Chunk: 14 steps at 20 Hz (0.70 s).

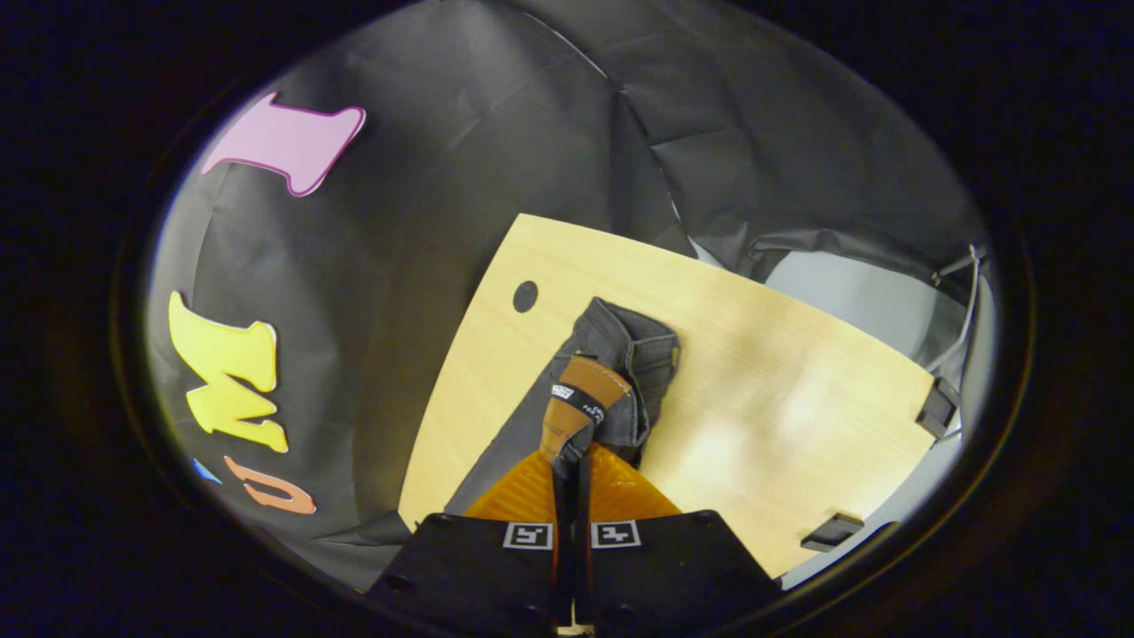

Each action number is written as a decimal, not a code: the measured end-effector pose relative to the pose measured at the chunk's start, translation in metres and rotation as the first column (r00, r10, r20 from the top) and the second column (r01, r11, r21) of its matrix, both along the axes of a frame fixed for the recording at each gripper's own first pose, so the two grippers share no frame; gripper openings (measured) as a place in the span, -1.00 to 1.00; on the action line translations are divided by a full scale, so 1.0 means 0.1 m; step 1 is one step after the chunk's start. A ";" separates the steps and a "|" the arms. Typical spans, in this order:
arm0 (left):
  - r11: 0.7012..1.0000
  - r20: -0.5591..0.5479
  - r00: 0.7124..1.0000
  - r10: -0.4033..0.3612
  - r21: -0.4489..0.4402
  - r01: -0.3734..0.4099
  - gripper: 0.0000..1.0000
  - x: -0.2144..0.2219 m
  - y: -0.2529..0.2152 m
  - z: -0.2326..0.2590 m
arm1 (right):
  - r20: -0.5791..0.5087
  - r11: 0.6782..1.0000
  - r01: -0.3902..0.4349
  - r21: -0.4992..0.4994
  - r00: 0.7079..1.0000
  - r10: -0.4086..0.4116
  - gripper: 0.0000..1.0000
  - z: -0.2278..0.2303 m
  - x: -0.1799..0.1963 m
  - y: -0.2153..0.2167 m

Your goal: Grasp the waist and the cuffs of the jeans and fold them to make the two legs overlap; first hold the waist and fold one-third of the jeans toward the cuffs, then hold the cuffs and fold the remaining one-third in the same direction to finish folding.

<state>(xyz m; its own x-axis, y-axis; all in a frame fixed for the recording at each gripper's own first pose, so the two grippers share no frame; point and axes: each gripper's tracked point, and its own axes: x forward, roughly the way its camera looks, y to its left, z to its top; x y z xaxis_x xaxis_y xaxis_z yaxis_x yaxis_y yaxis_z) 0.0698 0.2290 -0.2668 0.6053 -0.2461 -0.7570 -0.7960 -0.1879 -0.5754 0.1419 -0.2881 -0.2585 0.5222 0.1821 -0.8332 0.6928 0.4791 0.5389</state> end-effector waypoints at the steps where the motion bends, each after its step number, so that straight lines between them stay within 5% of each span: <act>1: 1.000 -0.008 1.000 0.015 -0.010 -0.015 -0.92 0.09 0.01 -0.01 | 0.002 1.000 0.002 0.007 1.000 -0.002 -0.97 0.01 0.12 0.01; 10: 0.998 -0.085 0.995 0.051 -0.026 -0.053 -0.92 0.90 -0.01 -0.42 | -0.046 0.996 0.065 0.061 0.997 -0.062 -0.98 -0.46 0.99 -0.04; 14: 1.000 -0.127 0.992 0.001 -0.022 -0.003 -0.92 1.18 -0.09 -0.79 | -0.079 0.994 0.084 0.072 0.994 -0.078 -0.98 -0.81 1.21 -0.01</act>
<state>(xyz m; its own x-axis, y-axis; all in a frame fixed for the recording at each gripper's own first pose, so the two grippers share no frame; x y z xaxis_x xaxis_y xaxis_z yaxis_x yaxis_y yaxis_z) 0.1880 0.2201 -0.3456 0.5050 -0.2628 -0.8222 -0.8620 -0.2012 -0.4652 0.2627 -0.2895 -0.3391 0.4739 0.2047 -0.8564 0.7679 0.3799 0.5157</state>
